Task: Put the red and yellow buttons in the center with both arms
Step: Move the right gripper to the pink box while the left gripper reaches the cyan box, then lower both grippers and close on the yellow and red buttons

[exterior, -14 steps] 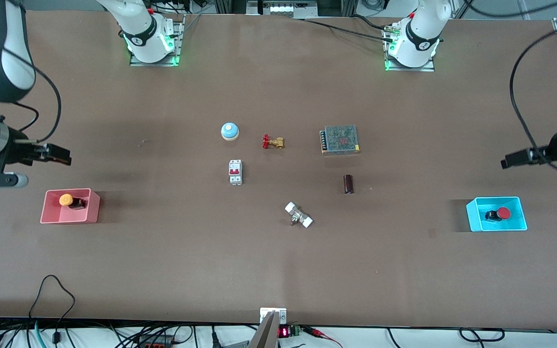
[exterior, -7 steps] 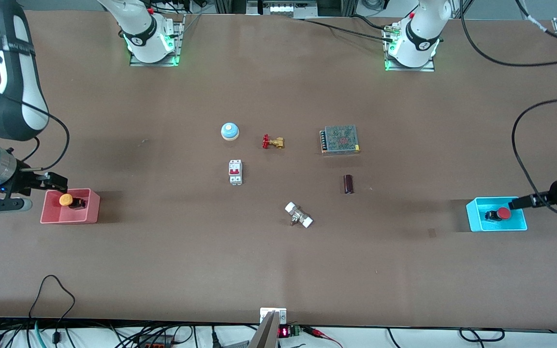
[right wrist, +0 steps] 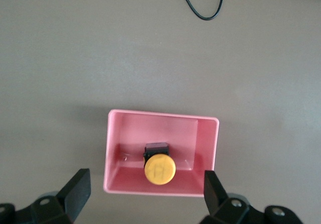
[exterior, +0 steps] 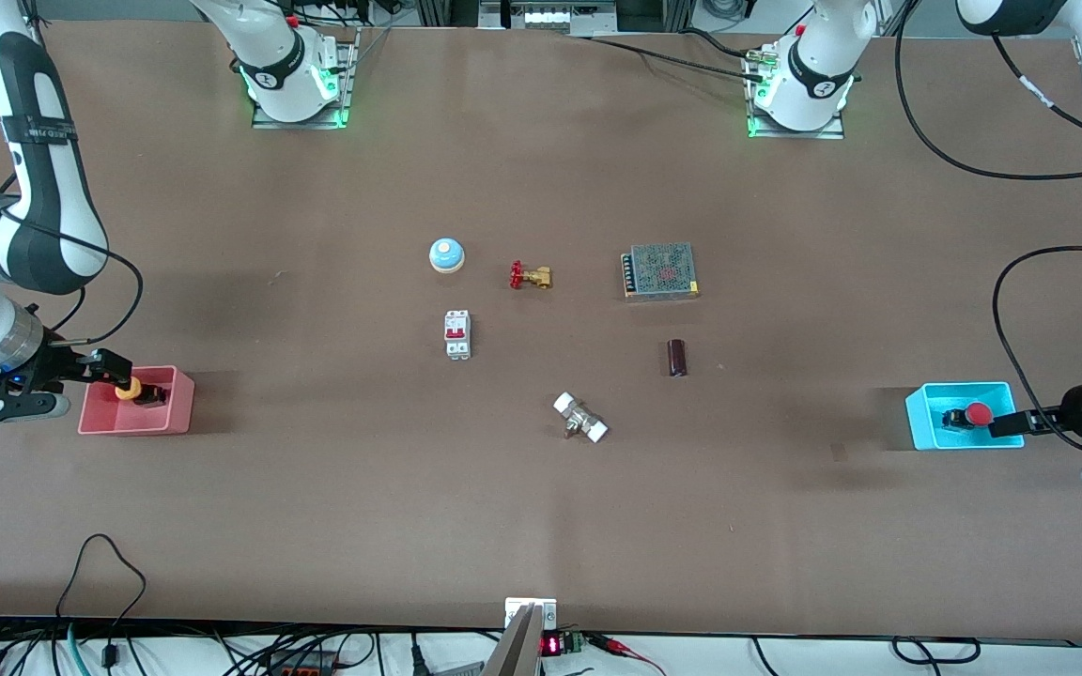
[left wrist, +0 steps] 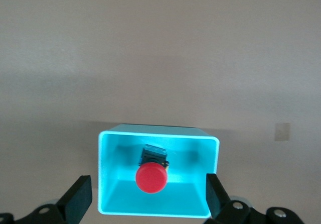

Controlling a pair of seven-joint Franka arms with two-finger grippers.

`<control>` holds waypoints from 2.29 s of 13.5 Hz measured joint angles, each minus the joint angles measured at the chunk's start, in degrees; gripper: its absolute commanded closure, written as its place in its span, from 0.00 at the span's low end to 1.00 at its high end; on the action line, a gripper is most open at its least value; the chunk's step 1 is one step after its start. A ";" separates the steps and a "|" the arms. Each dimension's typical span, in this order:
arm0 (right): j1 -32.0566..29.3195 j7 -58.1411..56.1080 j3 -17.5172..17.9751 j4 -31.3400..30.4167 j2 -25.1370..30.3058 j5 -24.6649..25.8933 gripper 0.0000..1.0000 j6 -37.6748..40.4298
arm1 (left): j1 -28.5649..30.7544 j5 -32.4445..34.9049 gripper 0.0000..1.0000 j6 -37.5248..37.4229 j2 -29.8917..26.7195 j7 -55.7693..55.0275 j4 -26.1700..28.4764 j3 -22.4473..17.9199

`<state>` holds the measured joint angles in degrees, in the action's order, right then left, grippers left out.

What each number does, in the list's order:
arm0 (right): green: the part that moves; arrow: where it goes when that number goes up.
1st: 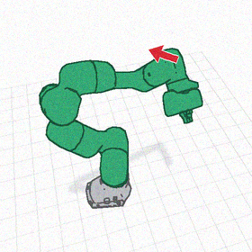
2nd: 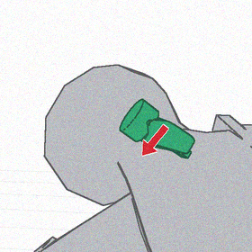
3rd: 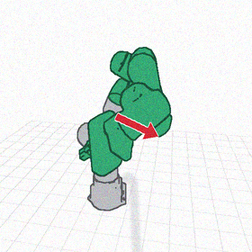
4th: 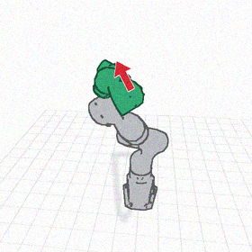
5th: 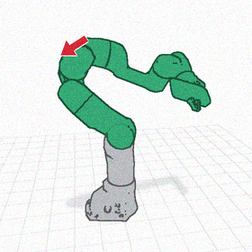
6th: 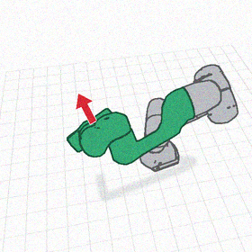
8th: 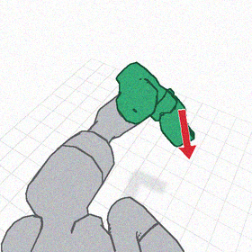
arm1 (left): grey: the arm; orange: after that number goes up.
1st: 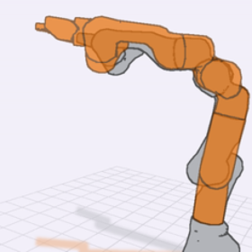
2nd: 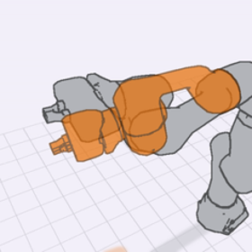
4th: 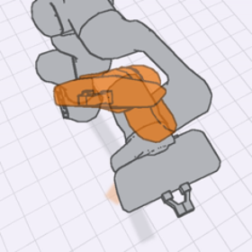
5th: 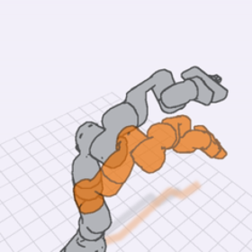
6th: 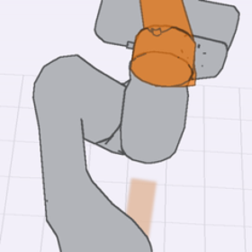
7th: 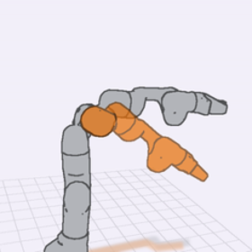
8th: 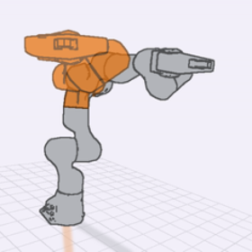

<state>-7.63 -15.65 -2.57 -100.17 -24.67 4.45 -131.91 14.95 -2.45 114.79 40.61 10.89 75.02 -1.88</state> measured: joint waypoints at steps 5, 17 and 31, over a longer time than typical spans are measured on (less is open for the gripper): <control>-0.48 -0.02 0.01 -0.39 -3.38 -0.78 0.00 -0.81 | -0.35 0.05 0.00 -0.20 1.58 0.57 -0.03 -0.11; -1.99 -5.26 0.04 -0.74 -7.01 -0.94 0.00 -5.15 | -0.46 0.09 0.00 -1.16 5.80 3.59 1.66 -0.11; -2.52 -5.82 0.04 -1.73 -8.78 -0.95 0.03 -7.39 | -0.16 0.15 0.16 -0.95 7.21 7.56 3.09 -0.17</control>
<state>-10.15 -21.47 -2.54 -101.90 -33.46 3.49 -139.29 14.79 -2.30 113.84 47.82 18.46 78.11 -2.05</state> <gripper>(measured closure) 0.022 0.079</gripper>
